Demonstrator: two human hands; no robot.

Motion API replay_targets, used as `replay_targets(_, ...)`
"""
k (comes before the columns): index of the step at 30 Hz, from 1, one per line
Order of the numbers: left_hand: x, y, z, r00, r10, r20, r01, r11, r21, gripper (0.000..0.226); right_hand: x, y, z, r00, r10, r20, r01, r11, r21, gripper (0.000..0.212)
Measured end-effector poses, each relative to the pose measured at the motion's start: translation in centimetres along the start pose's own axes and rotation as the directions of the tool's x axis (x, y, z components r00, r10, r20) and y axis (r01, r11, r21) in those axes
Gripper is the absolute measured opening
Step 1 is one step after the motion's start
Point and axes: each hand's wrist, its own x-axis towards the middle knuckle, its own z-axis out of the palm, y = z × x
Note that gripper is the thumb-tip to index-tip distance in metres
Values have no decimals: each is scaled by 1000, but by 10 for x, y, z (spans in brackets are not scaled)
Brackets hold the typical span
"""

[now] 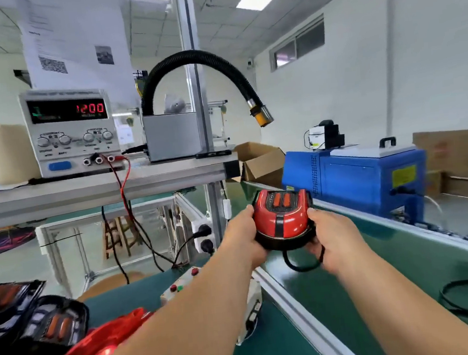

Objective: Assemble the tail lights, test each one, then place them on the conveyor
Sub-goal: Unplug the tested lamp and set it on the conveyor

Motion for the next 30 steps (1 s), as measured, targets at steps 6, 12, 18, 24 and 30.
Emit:
replay_targets(6, 24, 22, 28, 999, 47, -3, -47, 997, 63, 38, 30, -25, 5, 1000, -4, -30, 4, 1000, -4, 19)
replay_targets(12, 29, 13, 24, 998, 29, 49, -34, 994, 103, 39, 25, -17, -5, 999, -30, -43, 29, 999, -14, 22)
replay_targets(18, 16, -30, 1, 989, -81, 124, 61, 986, 157, 43, -14, 21, -31, 998, -23, -59, 23, 1000, 6, 24)
replay_targets(24, -14, -70, 6, 927, -146, 345, 101, 984, 145, 35, -53, 37, -78, 985, -93, -142, 91, 996, -25, 32)
replay_targets(30, -42, -129, 14, 891, -118, 438, 94, 993, 78, 36, -94, 52, -128, 971, -103, -216, 99, 995, -29, 34)
